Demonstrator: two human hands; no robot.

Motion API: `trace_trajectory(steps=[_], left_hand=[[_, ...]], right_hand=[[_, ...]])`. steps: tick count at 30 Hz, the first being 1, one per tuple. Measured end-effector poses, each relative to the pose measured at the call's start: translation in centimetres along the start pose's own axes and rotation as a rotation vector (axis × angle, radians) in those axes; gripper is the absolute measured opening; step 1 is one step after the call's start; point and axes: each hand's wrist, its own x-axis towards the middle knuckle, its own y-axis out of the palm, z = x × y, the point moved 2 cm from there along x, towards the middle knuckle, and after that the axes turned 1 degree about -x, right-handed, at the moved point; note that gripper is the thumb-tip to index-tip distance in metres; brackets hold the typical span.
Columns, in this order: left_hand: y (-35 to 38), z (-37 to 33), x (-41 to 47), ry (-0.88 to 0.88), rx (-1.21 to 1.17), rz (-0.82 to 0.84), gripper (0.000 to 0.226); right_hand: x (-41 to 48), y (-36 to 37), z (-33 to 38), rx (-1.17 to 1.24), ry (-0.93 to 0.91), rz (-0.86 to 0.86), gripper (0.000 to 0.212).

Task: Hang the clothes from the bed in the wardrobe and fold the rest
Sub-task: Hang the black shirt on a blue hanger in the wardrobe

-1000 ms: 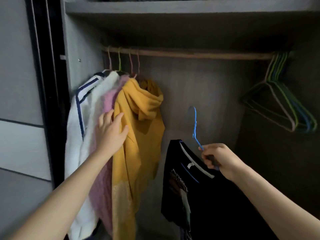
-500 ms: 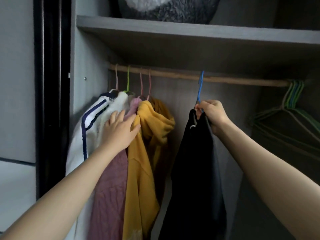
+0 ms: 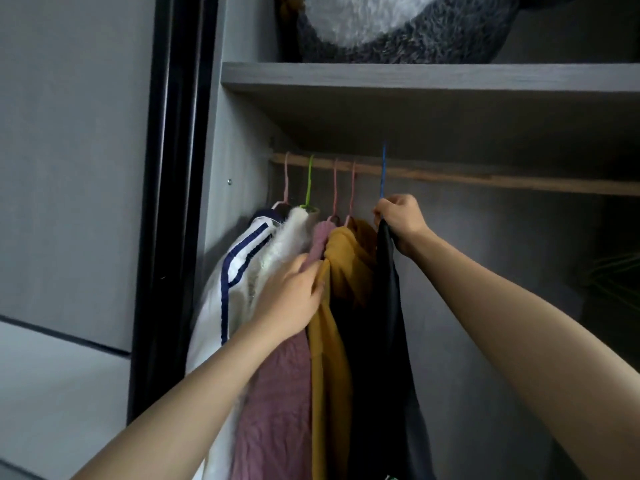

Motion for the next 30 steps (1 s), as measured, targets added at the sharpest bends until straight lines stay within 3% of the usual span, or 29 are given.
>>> trace_trajectory(steps=[6, 11, 16, 23, 26, 30], left_hand=[[0.0, 0.2, -0.1, -0.009, 0.016, 0.013, 0.035], [0.2, 0.3, 0.1, -0.054, 0.006, 0.024, 0.043], [0.5, 0.1, -0.1, -0.063, 0.029, 0.012, 0.041], [0.0, -0.8, -0.6, -0.069, 0.031, -0.068, 0.044], [-0.5, -2.5, -1.2, -0.054, 0.087, -0.156, 0.052], [-0.5, -6.8, -1.6, 0.078, 0.13, -0.148, 0.062]], right_hand=[[2.9, 0.5, -0.4, 0.066, 0.067, -0.051, 0.026], [2.6, 1.9, -3.1, -0.089, 0.085, 0.06, 0.029], [1.9, 3.7, -3.6, -0.255, 0.016, 0.067, 0.016], [0.7, 1.4, -3.9, -0.391, -0.026, 0.03, 0.041], [-0.3, -0.7, -4.4, -0.431, -0.06, 0.001, 0.041], [-1.7, -5.6, -5.5, -0.593, -0.055, -0.036, 0.039]])
